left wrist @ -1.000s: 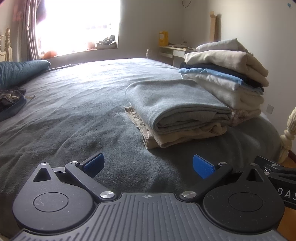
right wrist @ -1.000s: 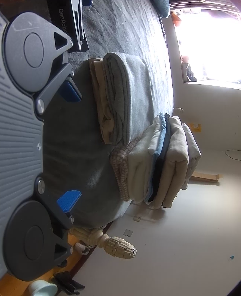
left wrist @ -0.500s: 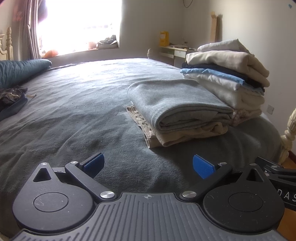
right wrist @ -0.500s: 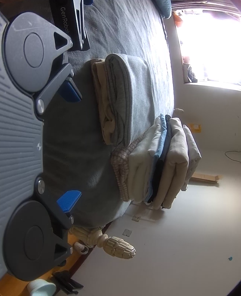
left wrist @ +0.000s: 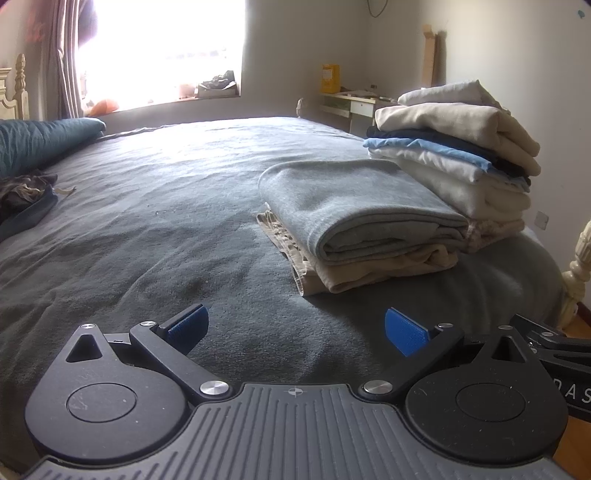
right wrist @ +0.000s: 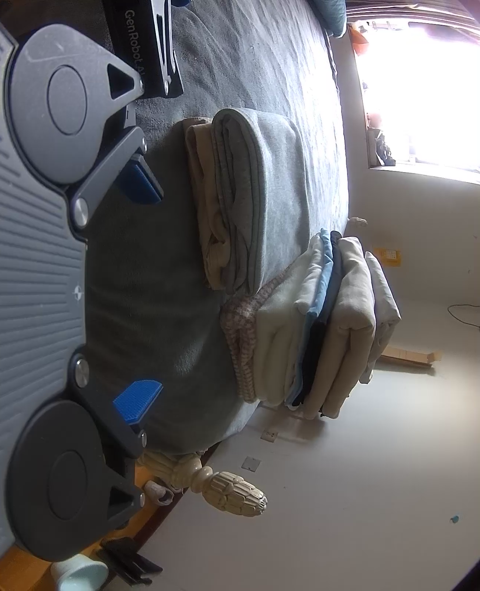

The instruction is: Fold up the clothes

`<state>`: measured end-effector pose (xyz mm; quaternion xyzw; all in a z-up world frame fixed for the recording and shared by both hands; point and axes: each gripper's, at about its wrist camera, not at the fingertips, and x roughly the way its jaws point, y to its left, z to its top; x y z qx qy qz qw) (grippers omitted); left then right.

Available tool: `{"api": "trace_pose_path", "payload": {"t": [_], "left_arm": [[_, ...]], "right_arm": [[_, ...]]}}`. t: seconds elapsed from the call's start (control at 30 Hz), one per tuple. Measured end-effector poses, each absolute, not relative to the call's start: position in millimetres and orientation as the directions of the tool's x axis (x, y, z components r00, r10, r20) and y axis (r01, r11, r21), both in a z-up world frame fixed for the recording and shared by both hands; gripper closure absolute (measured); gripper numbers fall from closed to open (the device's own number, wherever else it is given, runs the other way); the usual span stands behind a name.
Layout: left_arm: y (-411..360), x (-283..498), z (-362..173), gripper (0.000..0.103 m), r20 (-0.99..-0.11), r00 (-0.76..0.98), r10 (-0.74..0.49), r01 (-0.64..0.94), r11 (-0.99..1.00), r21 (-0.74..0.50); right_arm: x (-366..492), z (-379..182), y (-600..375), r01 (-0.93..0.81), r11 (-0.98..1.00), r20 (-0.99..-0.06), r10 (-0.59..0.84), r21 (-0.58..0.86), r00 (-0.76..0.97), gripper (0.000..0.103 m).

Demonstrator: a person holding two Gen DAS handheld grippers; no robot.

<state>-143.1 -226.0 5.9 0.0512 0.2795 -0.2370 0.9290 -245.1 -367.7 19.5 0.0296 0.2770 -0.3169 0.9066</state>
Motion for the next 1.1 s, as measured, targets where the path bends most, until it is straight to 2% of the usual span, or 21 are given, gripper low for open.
{"api": "trace_pose_path", "payload": {"t": [1.1], "left_arm": [[-217.8, -139.1, 4.7, 0.0, -0.546, 0.735, -0.402, 0.457, 0.888, -0.038]], "right_arm": [[-237.8, 19.0, -357.2, 0.579, 0.803, -0.522, -0.558, -0.142, 0.646, 0.0]]}}
